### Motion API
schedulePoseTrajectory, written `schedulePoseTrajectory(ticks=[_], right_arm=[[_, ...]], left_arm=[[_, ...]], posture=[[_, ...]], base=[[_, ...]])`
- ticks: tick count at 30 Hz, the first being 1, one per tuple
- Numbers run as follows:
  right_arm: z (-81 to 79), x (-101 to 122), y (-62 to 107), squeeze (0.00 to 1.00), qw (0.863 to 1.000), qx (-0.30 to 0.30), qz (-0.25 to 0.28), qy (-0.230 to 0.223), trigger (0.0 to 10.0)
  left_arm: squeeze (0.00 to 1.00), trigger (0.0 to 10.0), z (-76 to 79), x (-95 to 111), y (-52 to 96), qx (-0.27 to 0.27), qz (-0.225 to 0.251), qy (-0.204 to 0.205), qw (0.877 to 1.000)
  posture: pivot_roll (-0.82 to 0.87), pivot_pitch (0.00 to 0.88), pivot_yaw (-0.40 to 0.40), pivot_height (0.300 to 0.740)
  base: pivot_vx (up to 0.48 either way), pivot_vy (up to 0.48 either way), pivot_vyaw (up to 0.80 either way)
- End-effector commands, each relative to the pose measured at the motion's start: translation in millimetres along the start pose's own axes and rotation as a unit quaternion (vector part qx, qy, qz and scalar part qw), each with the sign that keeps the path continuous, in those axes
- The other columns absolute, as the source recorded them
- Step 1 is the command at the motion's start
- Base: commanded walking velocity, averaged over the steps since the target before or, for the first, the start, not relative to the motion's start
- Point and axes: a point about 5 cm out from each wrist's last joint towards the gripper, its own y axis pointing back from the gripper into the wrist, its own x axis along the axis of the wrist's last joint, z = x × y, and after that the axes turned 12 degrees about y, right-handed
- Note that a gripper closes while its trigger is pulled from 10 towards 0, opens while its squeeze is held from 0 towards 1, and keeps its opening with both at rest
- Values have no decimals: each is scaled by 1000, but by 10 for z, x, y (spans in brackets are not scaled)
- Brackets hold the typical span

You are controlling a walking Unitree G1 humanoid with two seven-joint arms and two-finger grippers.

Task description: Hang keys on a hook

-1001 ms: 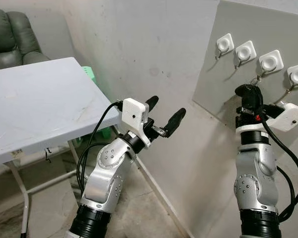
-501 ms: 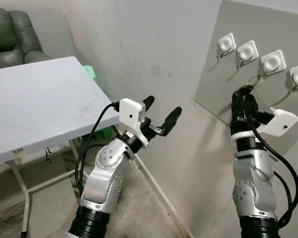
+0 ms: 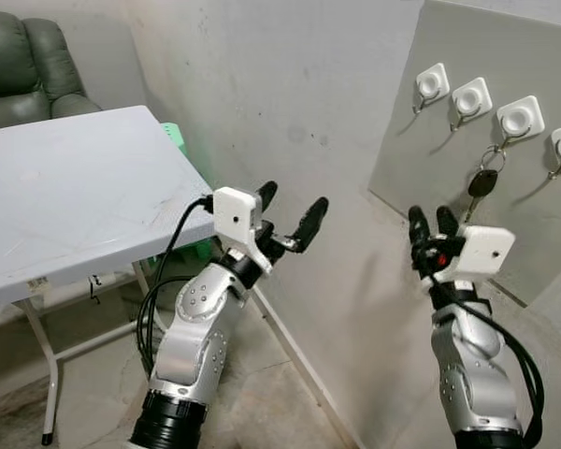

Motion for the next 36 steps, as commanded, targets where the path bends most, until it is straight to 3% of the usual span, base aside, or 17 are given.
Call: schedulePoseTrajectory(ticks=[1,5,14,22,36], right_arm=[[10,-19,22,0,1000,6,-3,14,10000],[-40,-149,138,0,998,23,-29,55,10000],[-109,-270,238,0,995,37,-54,81,10000],[-78,-283,227,0,994,33,-56,87,10000],[-1,-273,190,0,994,32,-54,92,10000]], left_arm=[[0,10000,-127,-33,56,35,0,10,999],[0,10000,-394,-91,178,118,7,28,993],[0,10000,-622,-136,336,169,8,0,986],[0,10000,-725,-194,392,195,6,-6,981],[0,10000,-760,-193,374,198,10,-4,980]], posture=[[-25,0,-33,740],[-25,0,-30,740],[-22,2,-28,740],[-23,1,-28,740],[-24,6,-34,740]], base=[[0,0,0],[0,0,0],[0,0,533],[0,0,800],[0,0,800]])
